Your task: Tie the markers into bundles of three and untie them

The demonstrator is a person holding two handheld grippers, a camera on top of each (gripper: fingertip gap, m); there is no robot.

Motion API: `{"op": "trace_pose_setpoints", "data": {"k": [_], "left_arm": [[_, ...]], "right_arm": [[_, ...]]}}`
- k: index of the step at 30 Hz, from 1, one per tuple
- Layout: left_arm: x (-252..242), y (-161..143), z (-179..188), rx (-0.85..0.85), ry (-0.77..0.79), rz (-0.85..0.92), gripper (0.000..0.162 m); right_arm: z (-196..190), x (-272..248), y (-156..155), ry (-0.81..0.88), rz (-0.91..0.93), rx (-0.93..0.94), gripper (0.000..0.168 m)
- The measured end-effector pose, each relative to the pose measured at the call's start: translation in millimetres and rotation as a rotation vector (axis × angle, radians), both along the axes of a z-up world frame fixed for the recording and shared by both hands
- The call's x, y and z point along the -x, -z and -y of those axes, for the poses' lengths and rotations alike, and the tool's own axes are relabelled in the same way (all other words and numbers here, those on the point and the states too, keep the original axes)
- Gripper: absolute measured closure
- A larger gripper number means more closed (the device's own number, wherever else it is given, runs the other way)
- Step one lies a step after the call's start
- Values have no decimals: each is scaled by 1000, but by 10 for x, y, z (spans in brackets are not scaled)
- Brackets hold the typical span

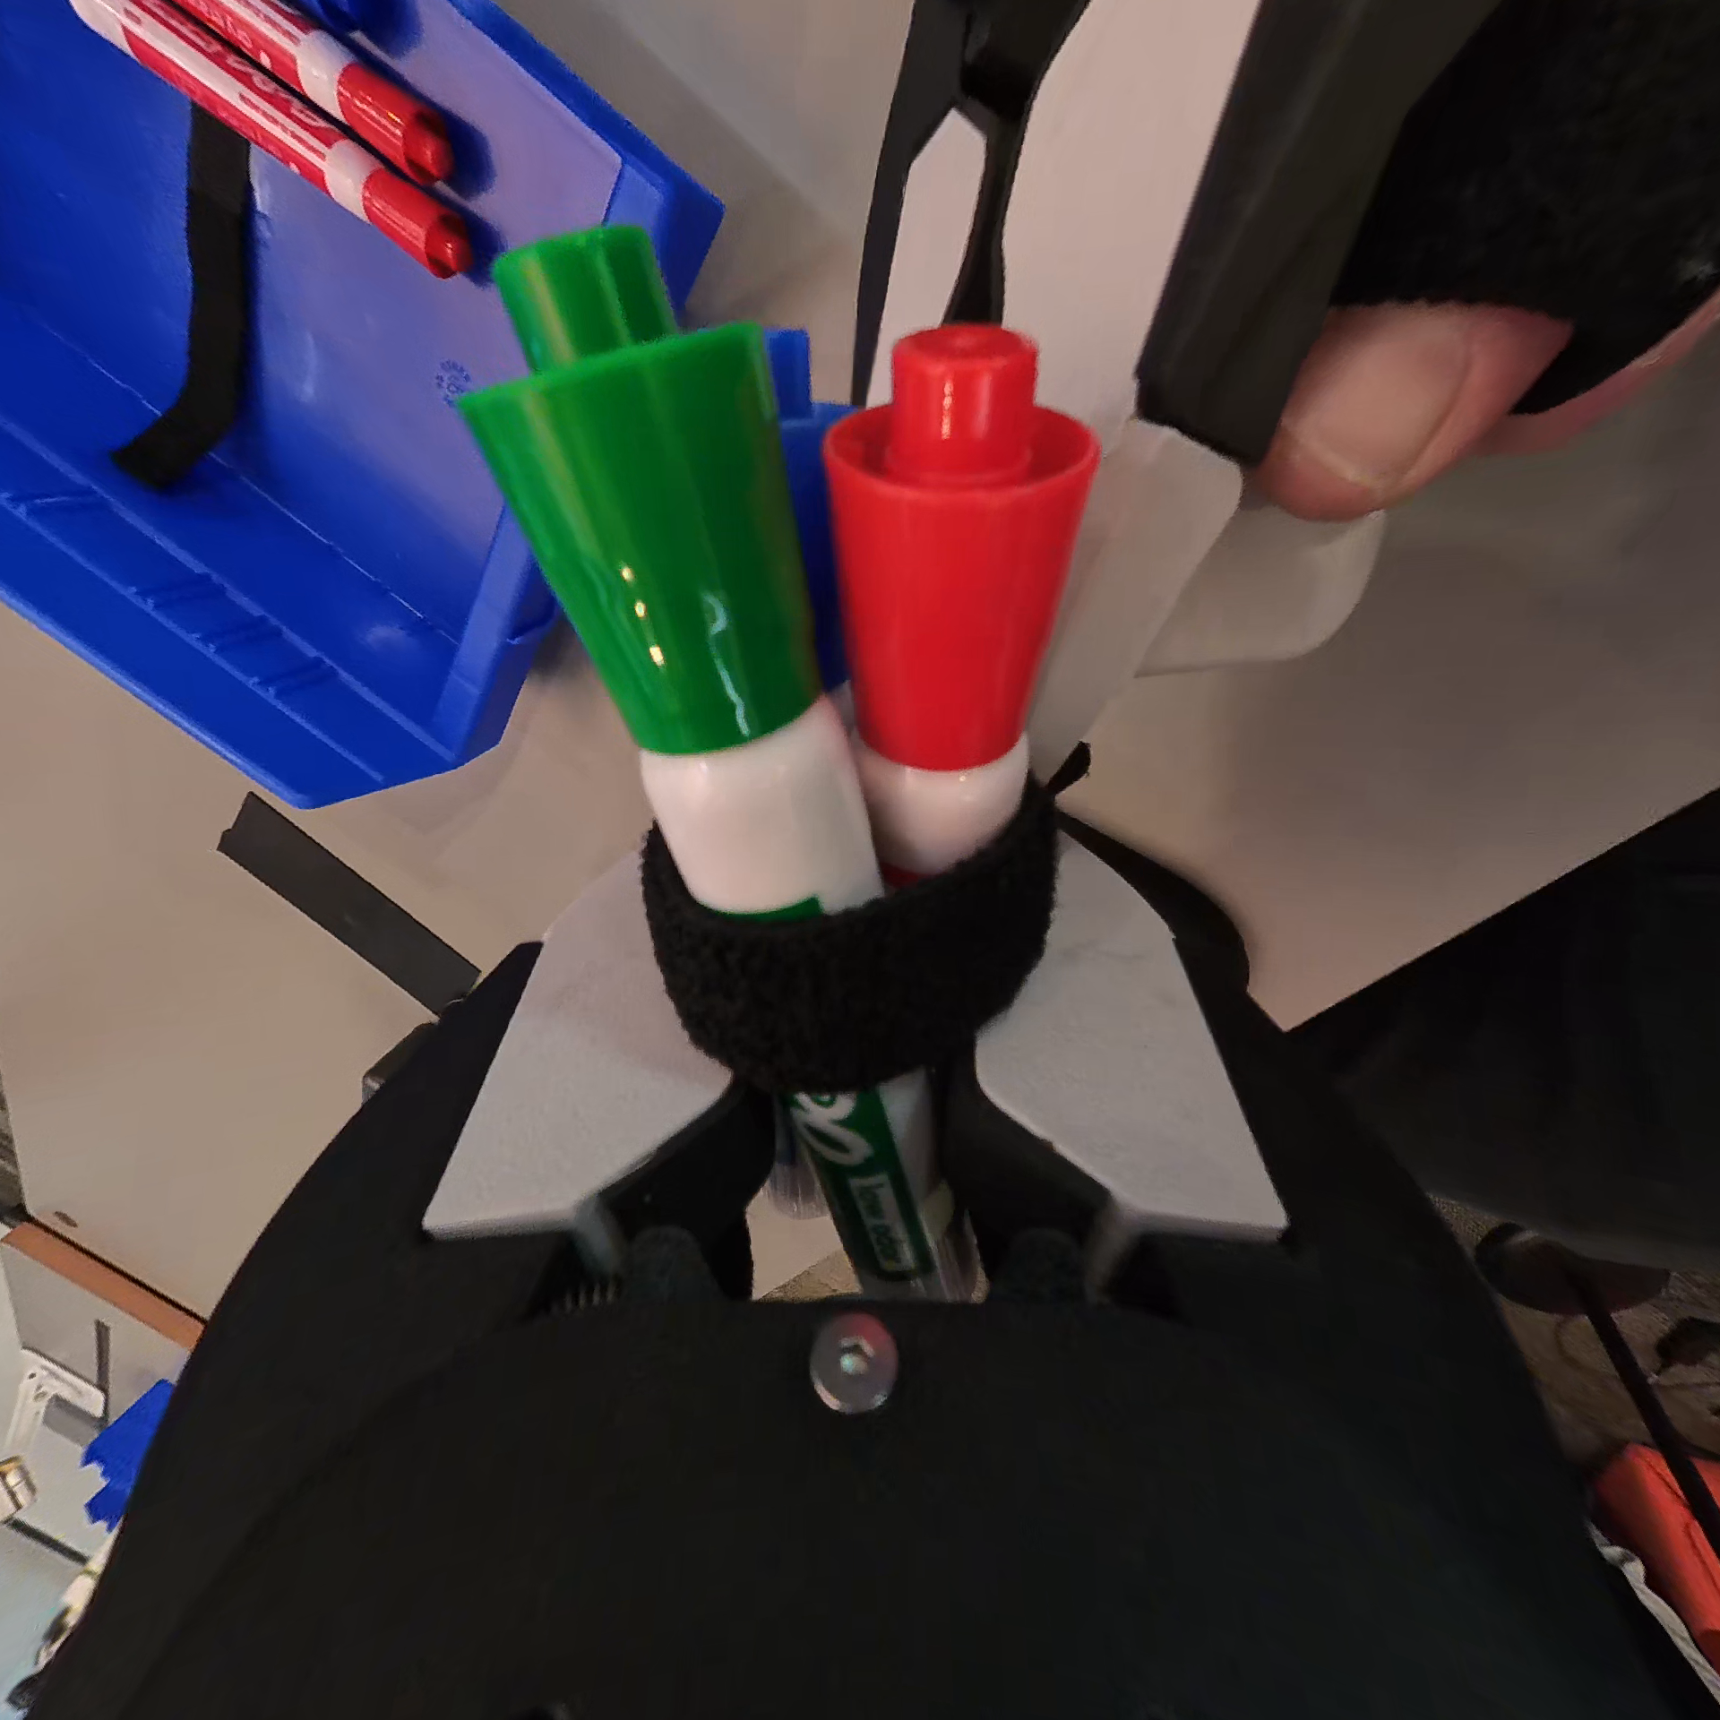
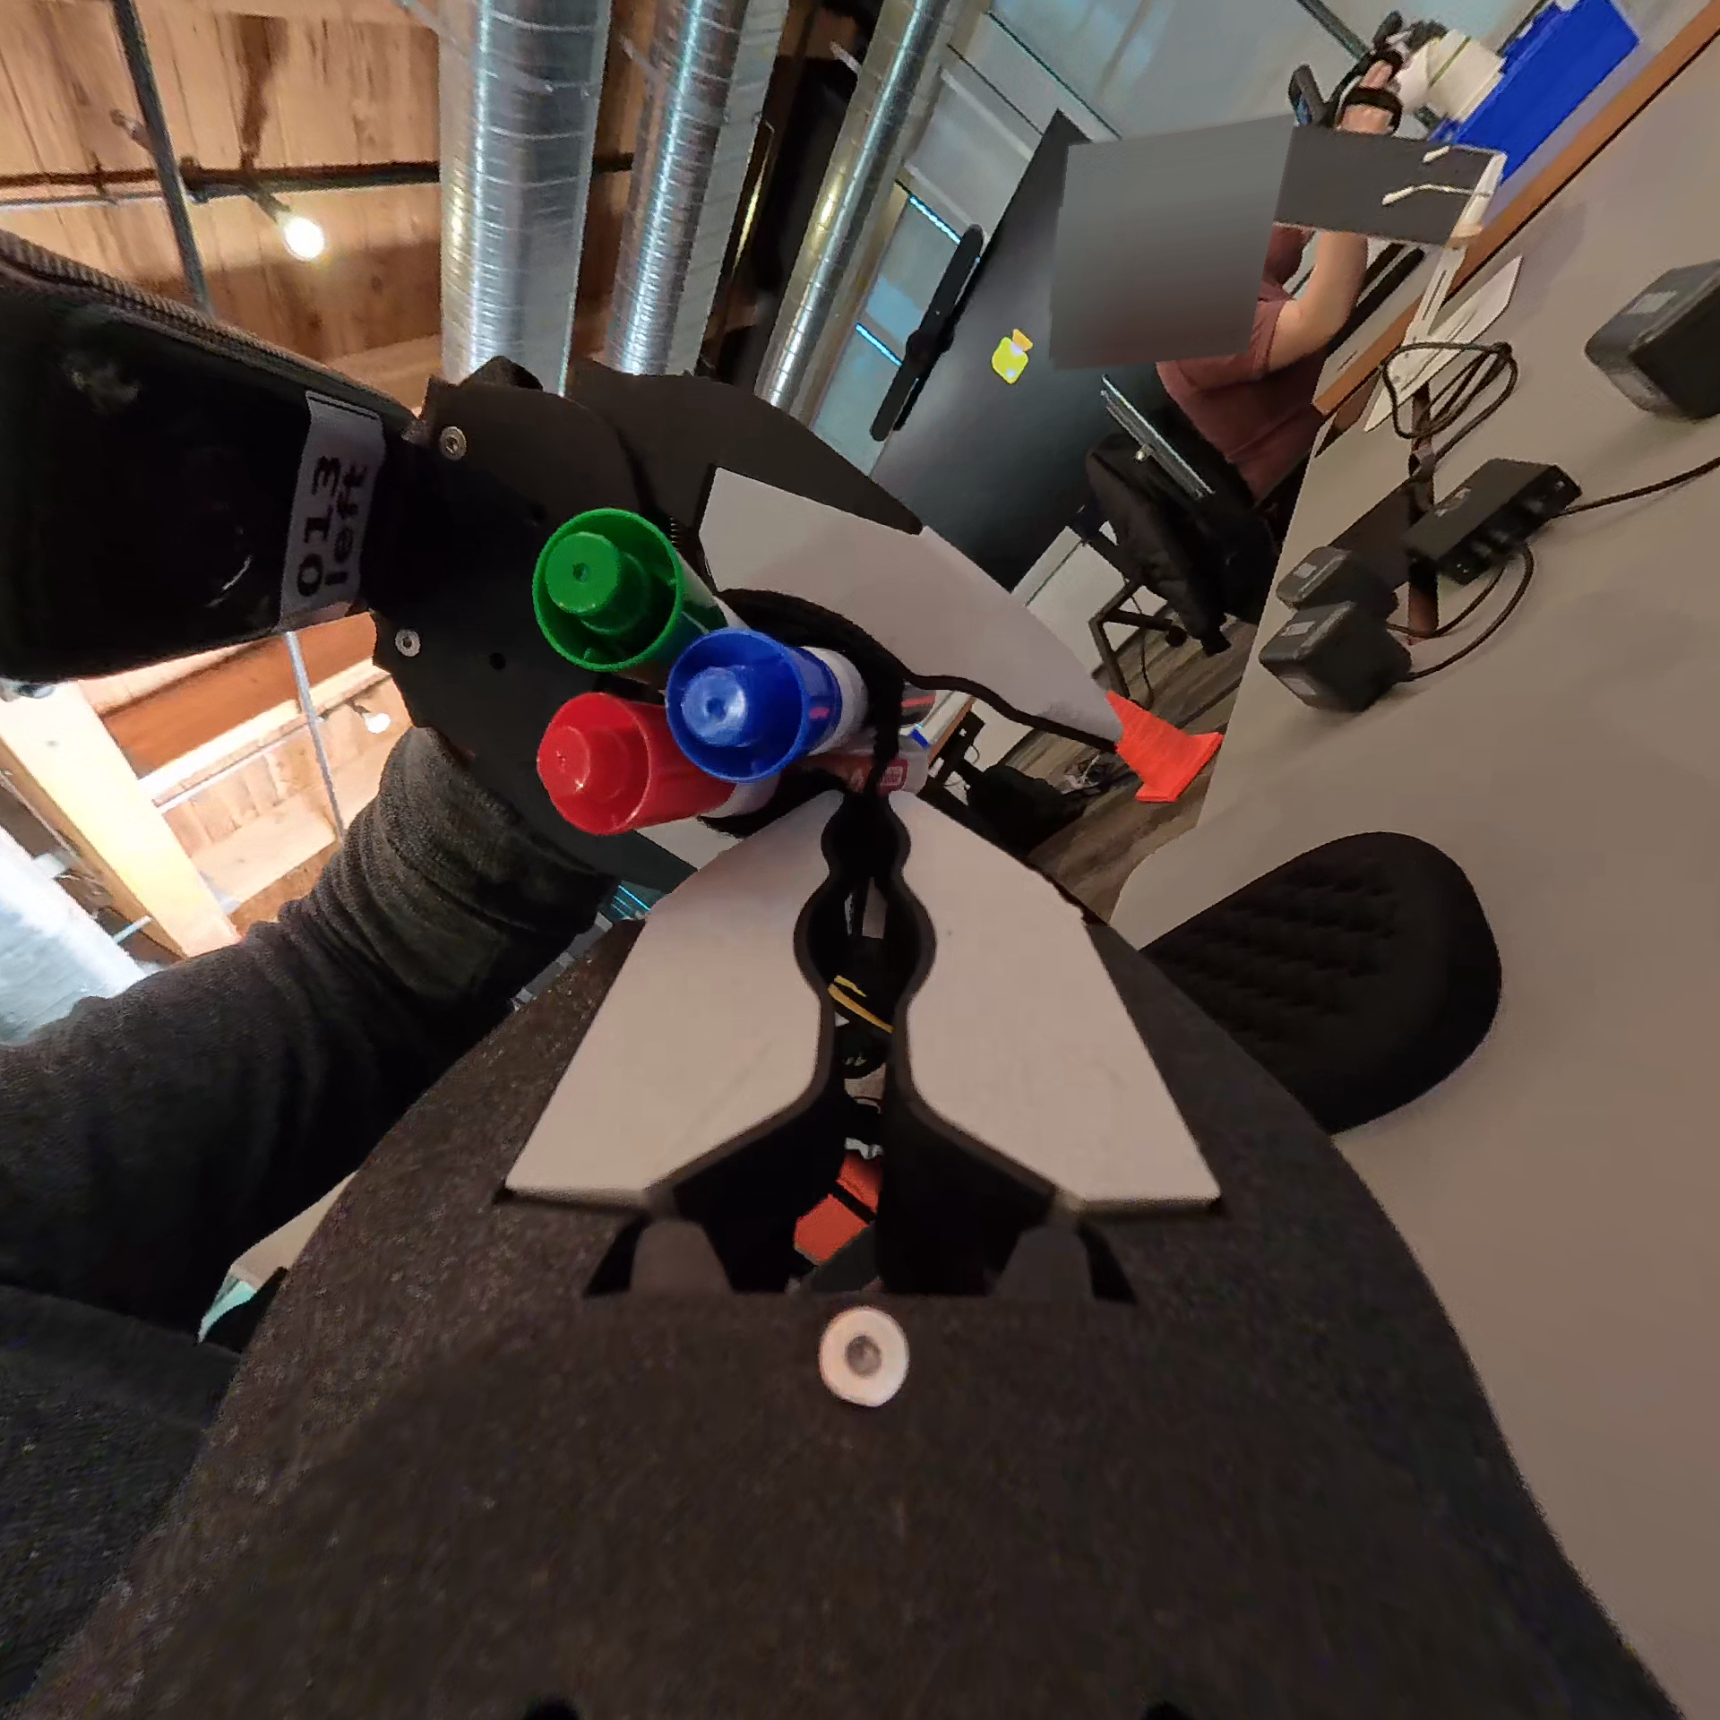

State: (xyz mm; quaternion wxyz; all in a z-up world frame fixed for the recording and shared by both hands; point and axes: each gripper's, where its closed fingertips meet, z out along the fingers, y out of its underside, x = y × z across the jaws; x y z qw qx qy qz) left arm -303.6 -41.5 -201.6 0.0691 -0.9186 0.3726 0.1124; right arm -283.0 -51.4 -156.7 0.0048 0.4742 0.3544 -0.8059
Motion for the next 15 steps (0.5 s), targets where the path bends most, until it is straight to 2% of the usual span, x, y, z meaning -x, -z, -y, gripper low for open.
{"op": "trace_pose_setpoints", "data": {"k": [7,11,15], "left_arm": [[21,31,18,8,-5,8,119],[55,55,17,13,-16,12,120],[53,104,20,15,-18,14,120]], "right_arm": [[35,6,38,-6,-36,-44,164],[123,-21,-18,-24,-73,-77,146],[104,-14,18,4,-67,-98,154]]}}
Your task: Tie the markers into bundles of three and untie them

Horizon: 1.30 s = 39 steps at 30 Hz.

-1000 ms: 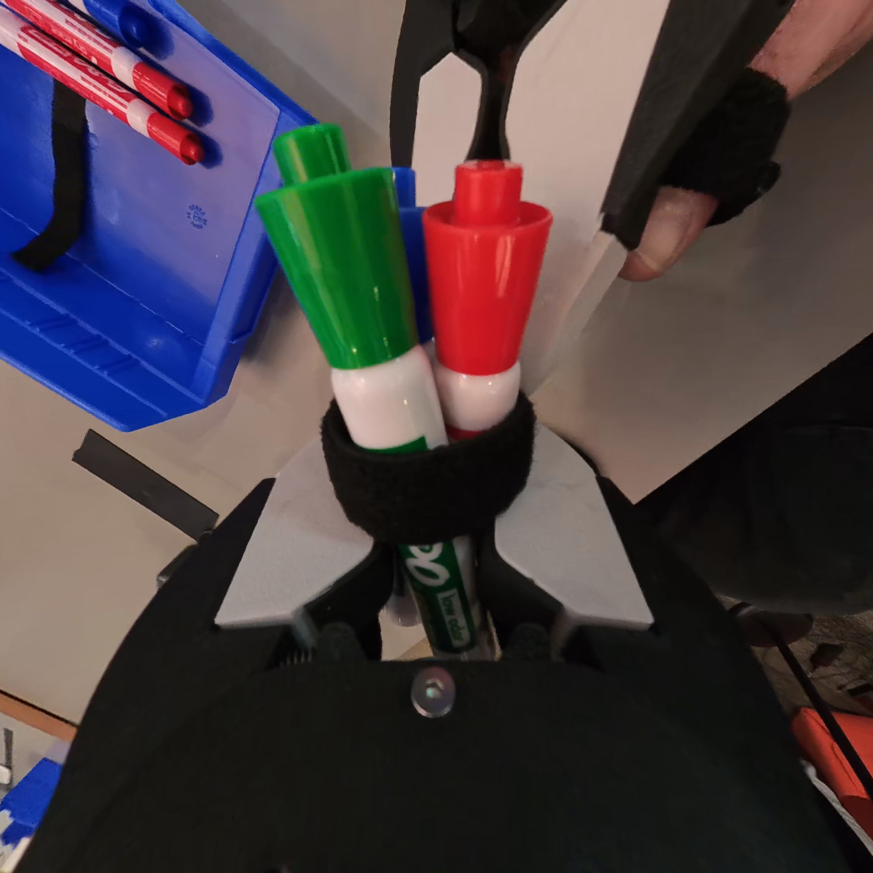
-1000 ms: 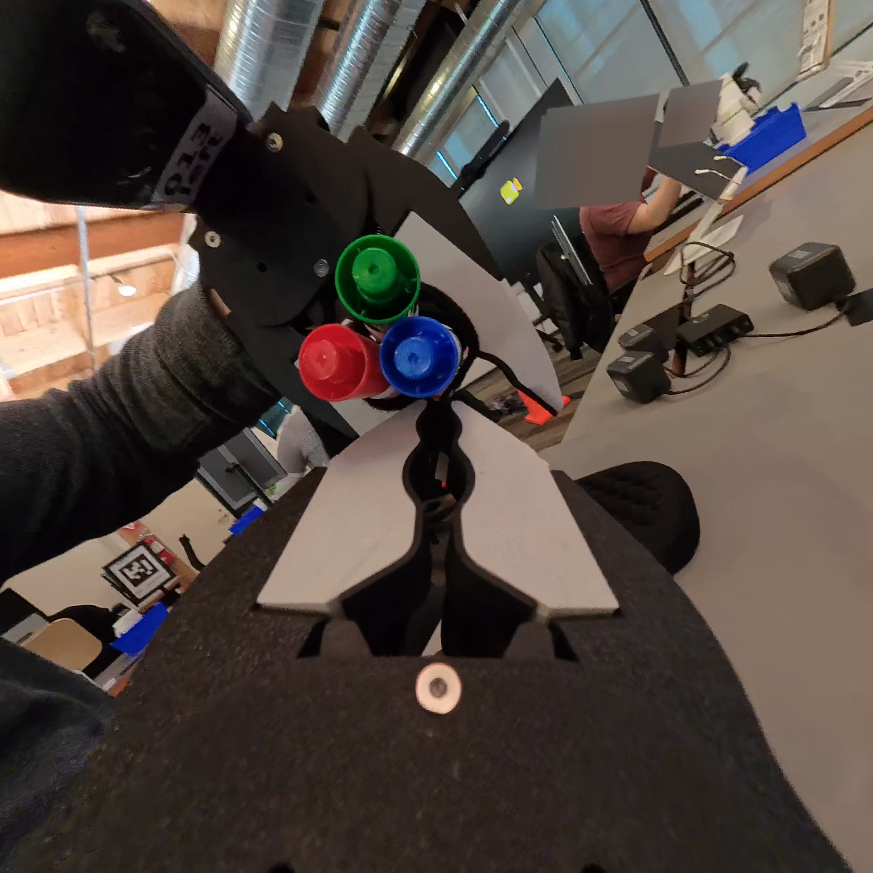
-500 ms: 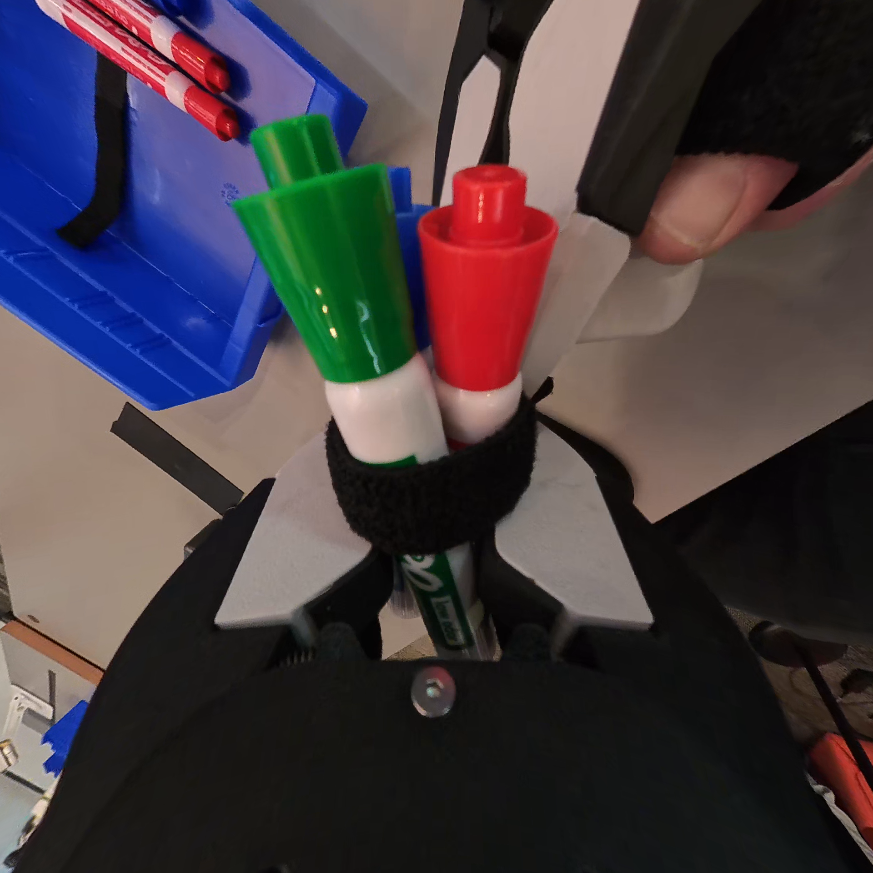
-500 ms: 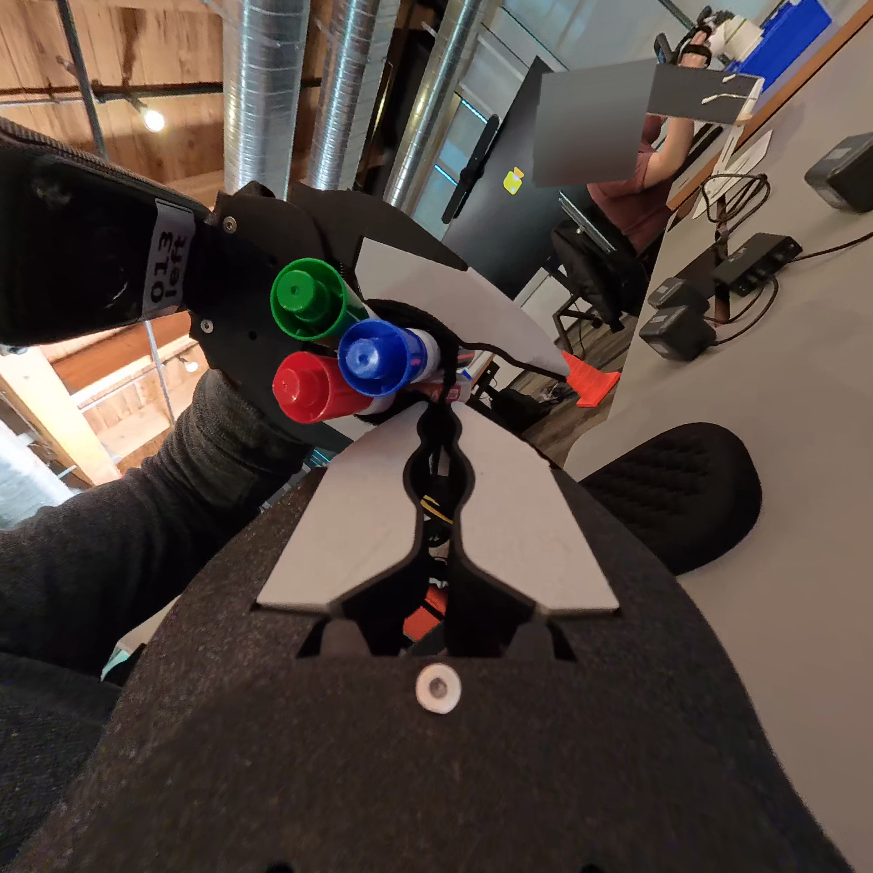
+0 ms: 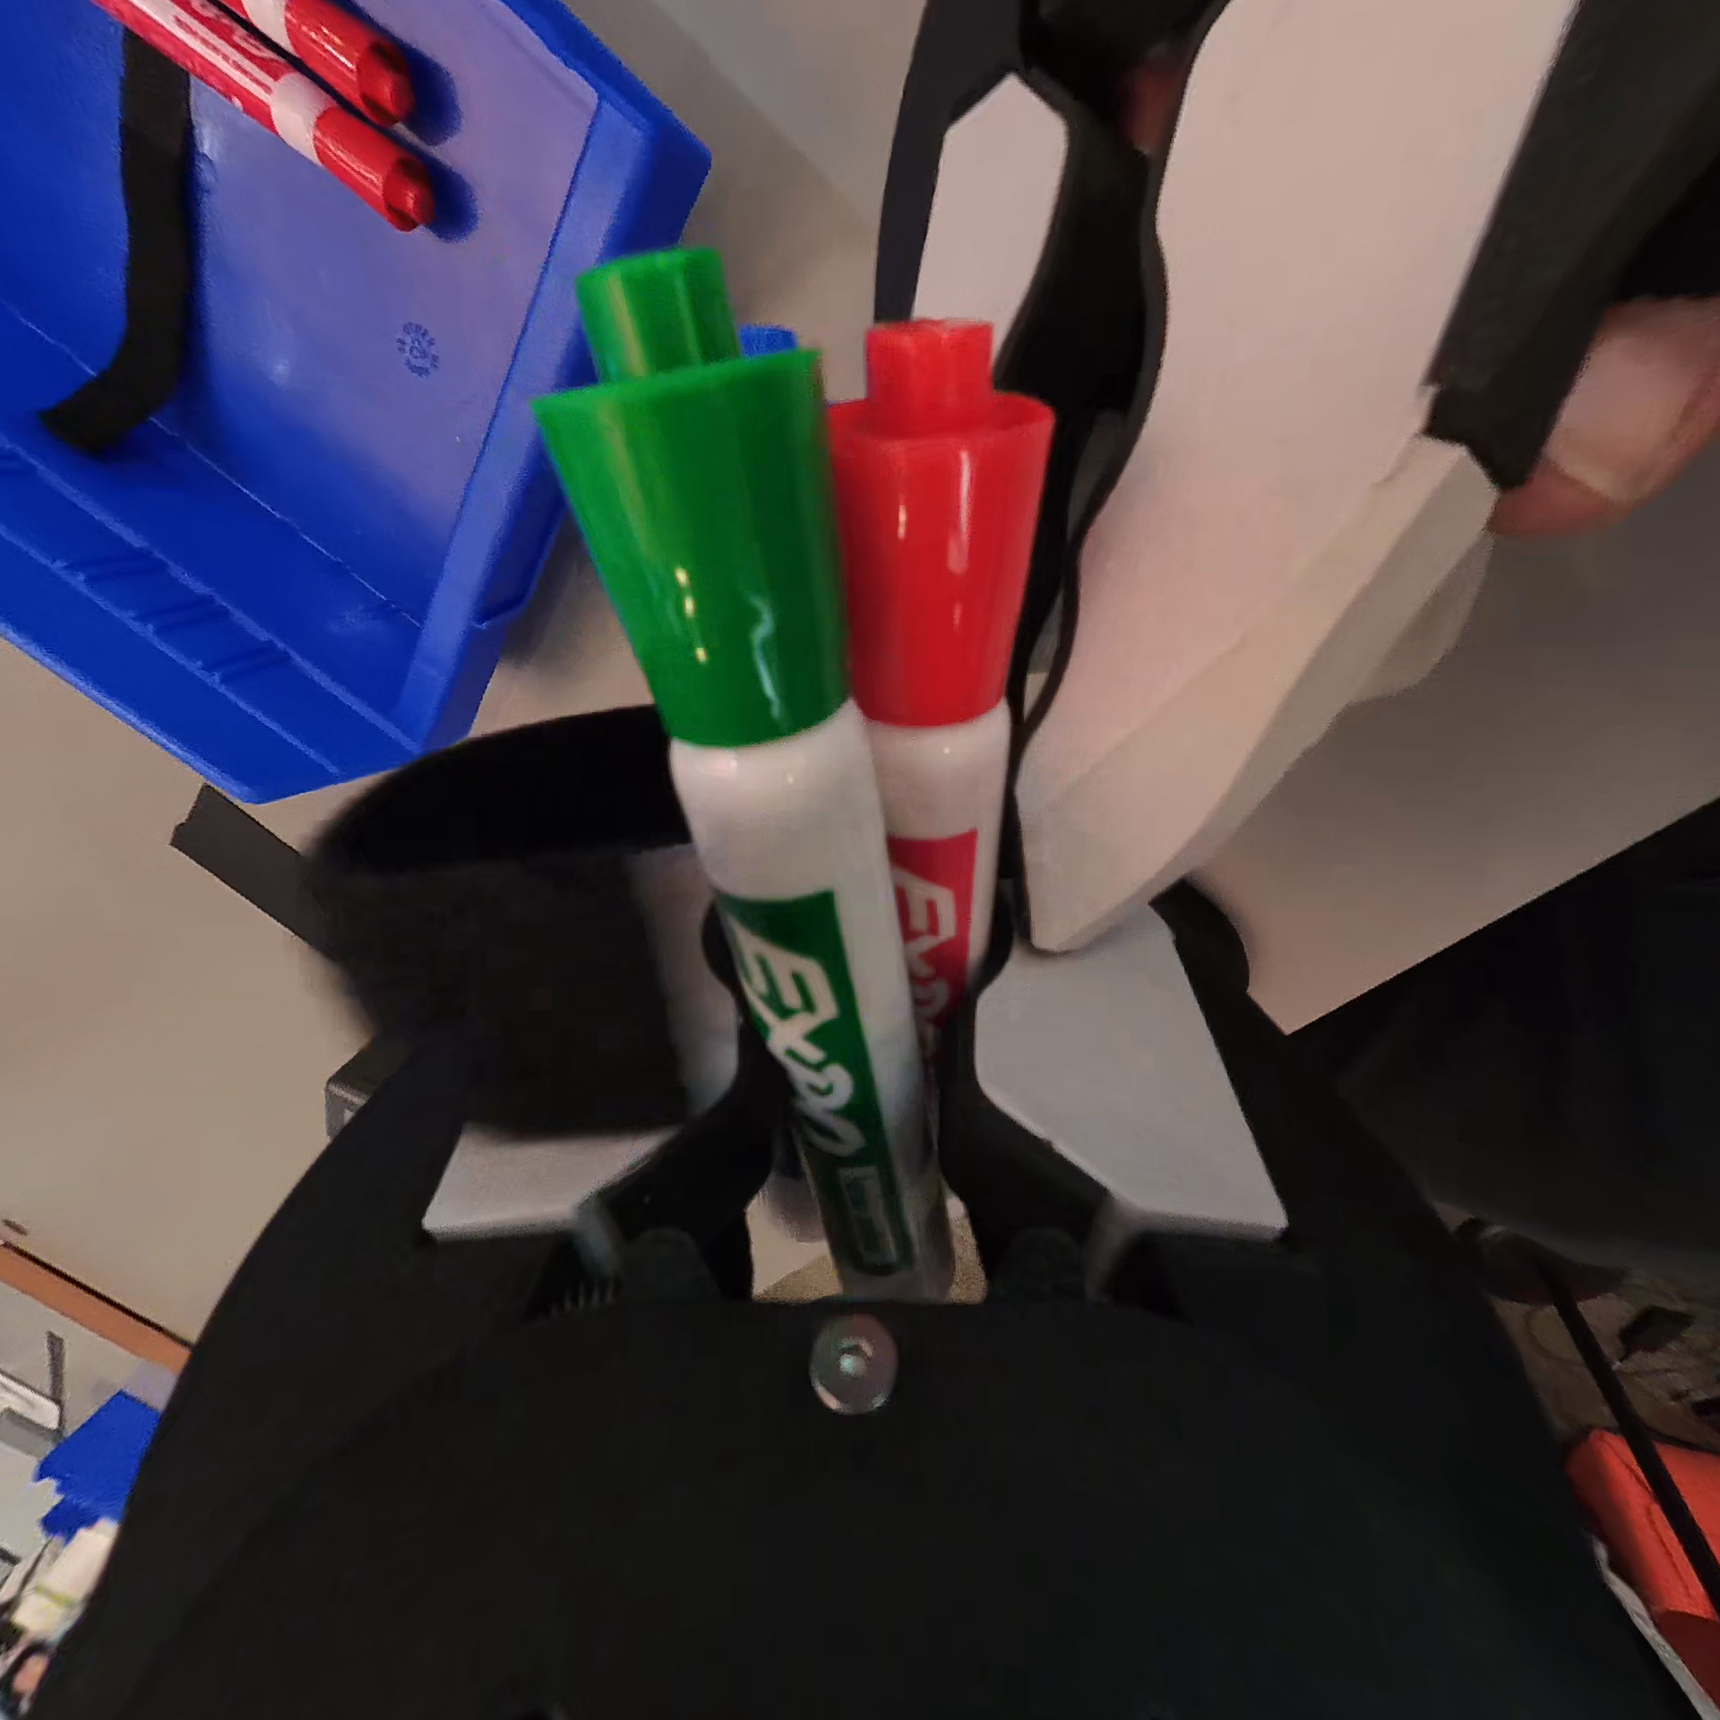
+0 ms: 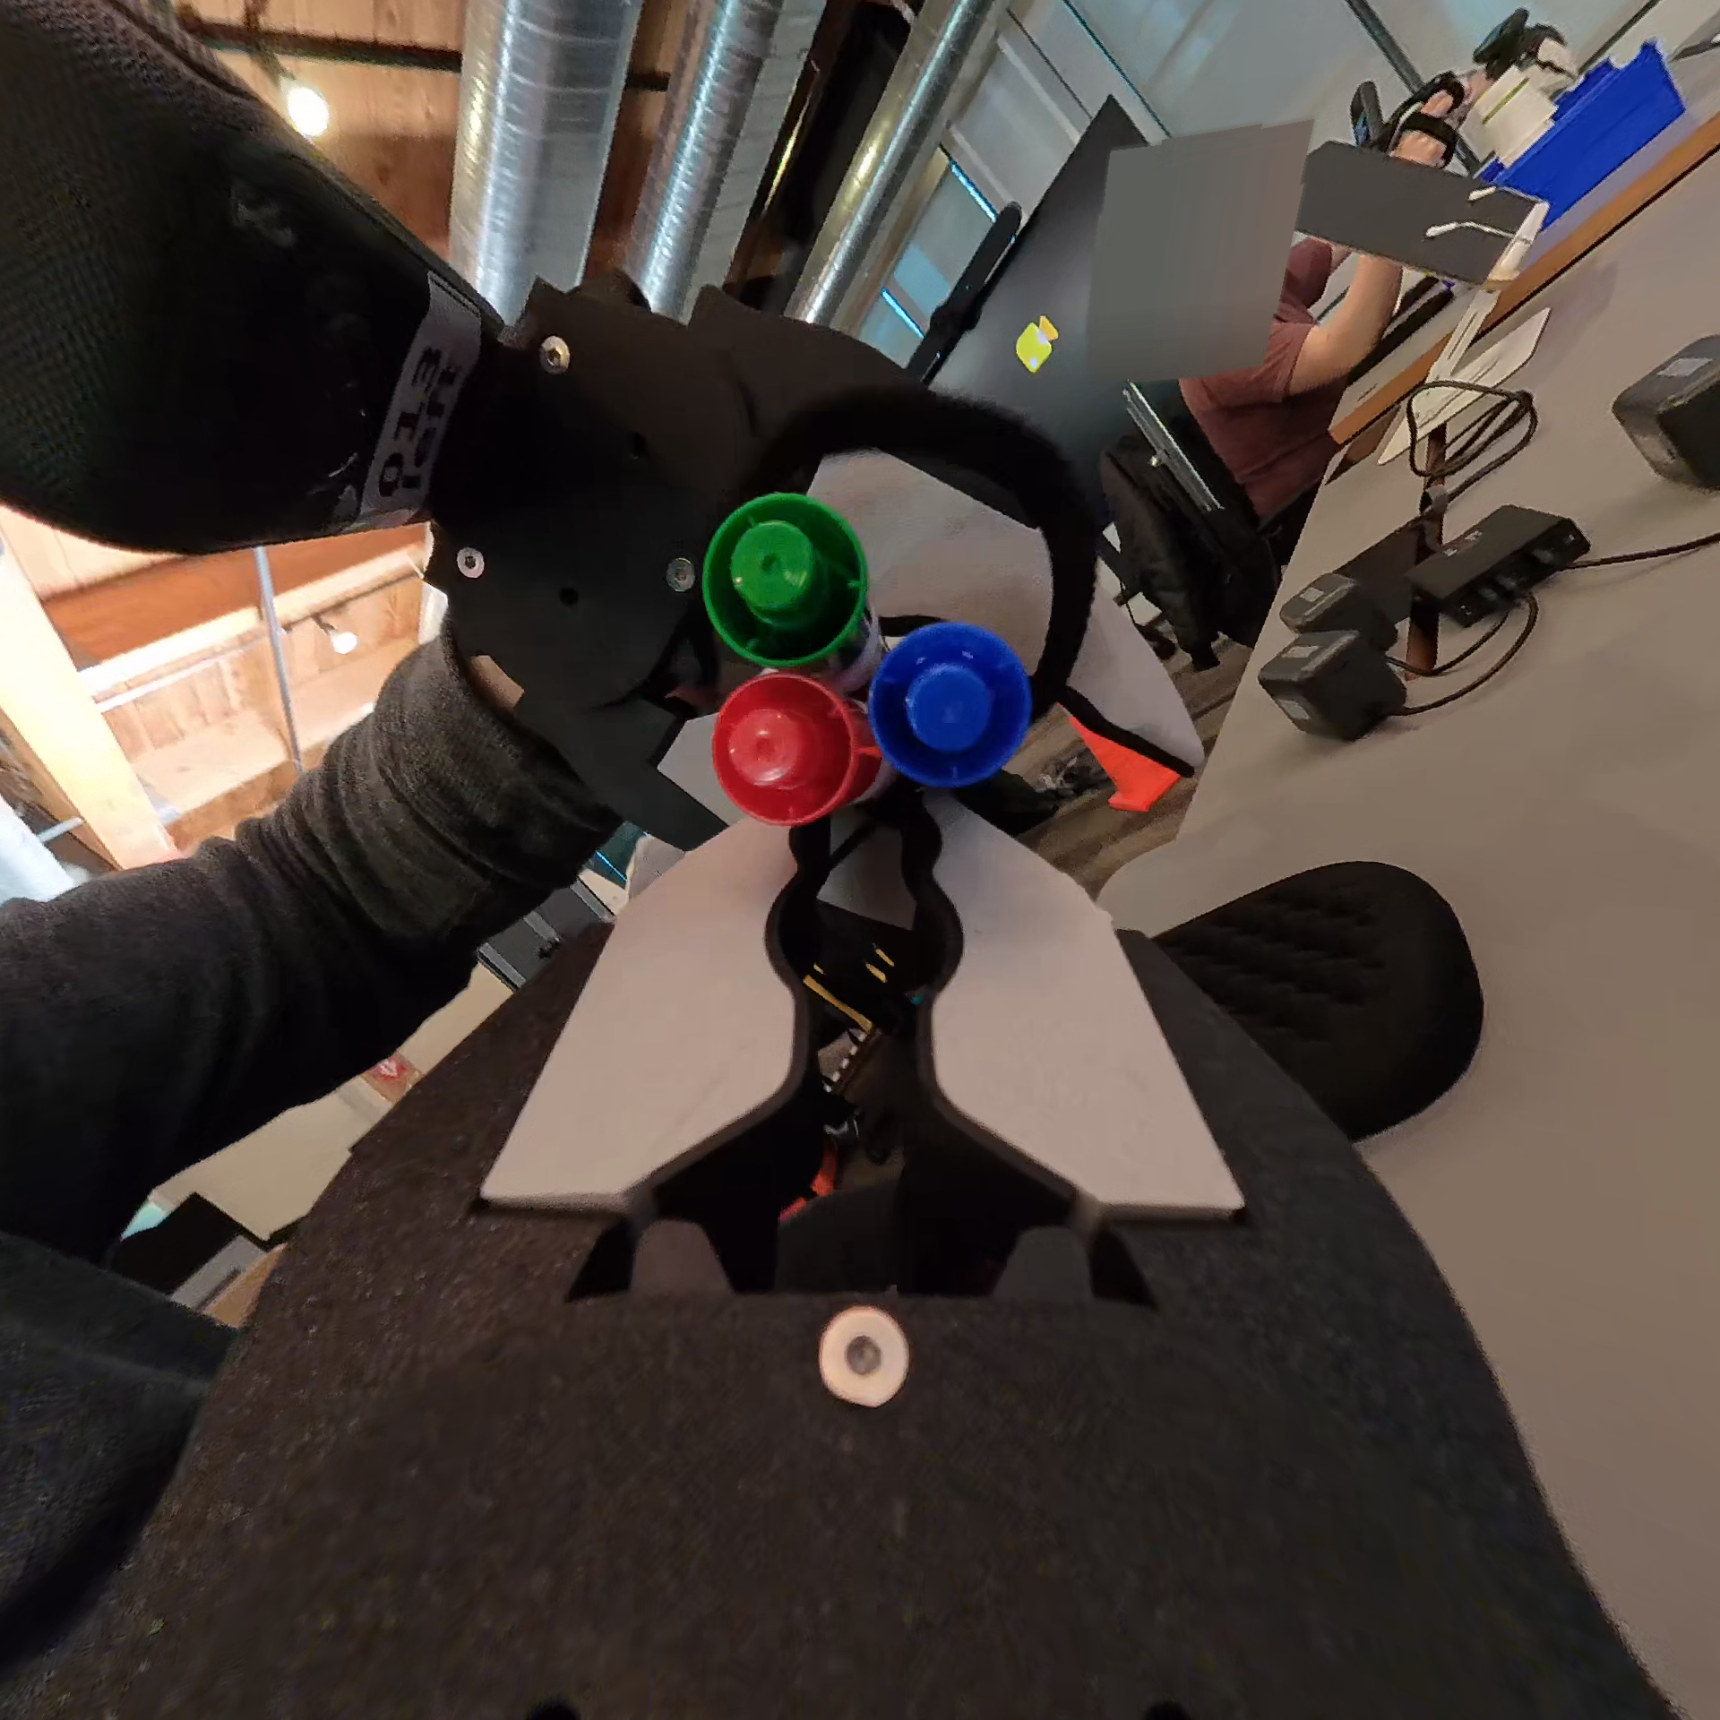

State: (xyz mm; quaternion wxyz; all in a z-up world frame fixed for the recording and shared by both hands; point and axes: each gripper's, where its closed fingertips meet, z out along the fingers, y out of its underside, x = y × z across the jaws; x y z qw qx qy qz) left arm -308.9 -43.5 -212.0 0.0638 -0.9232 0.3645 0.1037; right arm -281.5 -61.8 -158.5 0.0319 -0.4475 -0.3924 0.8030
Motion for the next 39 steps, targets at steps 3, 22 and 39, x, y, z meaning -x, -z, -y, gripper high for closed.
{"op": "trace_pose_setpoints", "data": {"k": [3,22,39], "left_arm": [[0,2,5,-3,0,7,121],[57,-142,107,11,15,29,120],[-80,-145,45,5,50,36,120]], "right_arm": [[5,6,11,11,-2,-38,156],[-23,20,225,-11,-81,-361,168],[-210,39,125,125,-184,-655,145]]}}
